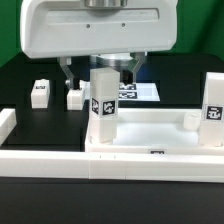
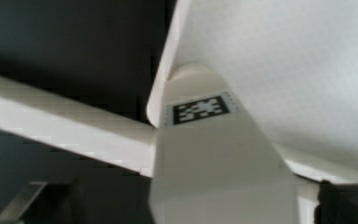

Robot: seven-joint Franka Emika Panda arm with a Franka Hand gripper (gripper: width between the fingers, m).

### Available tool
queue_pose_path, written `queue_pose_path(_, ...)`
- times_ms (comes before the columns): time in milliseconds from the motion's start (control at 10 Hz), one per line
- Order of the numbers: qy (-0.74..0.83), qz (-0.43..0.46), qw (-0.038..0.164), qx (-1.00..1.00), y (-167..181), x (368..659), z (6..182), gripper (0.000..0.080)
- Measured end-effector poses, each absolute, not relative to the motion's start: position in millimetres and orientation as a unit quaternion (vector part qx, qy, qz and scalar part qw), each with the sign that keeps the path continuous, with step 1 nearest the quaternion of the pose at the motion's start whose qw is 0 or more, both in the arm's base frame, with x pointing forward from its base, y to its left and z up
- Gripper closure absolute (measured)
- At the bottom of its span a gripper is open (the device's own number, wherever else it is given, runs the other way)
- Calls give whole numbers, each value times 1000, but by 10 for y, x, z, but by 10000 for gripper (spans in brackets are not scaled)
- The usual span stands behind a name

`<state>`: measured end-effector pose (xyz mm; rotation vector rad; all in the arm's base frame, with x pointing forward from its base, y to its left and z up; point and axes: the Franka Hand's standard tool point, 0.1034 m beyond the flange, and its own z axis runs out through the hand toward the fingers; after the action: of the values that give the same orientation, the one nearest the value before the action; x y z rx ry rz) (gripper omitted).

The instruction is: Assemble desk

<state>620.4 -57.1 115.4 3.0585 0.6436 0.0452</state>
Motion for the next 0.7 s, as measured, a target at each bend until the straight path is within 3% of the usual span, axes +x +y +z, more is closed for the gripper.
queue_pose_path(100,214,14,8,977,-582,6203,1154,183)
queue_pose_path(200,215,14,8,977,-581,6203,1154,331)
queue_pose_path(300,214,14,8,977,-581,6203,1154,331)
queue_pose_path(400,214,14,8,977,-580,6203,1154,470)
queue_pose_path(500,214,14,8,977,-582,6202,1153,511)
queue_pose_path(700,203,14,7,979,-581,6202,1153,511)
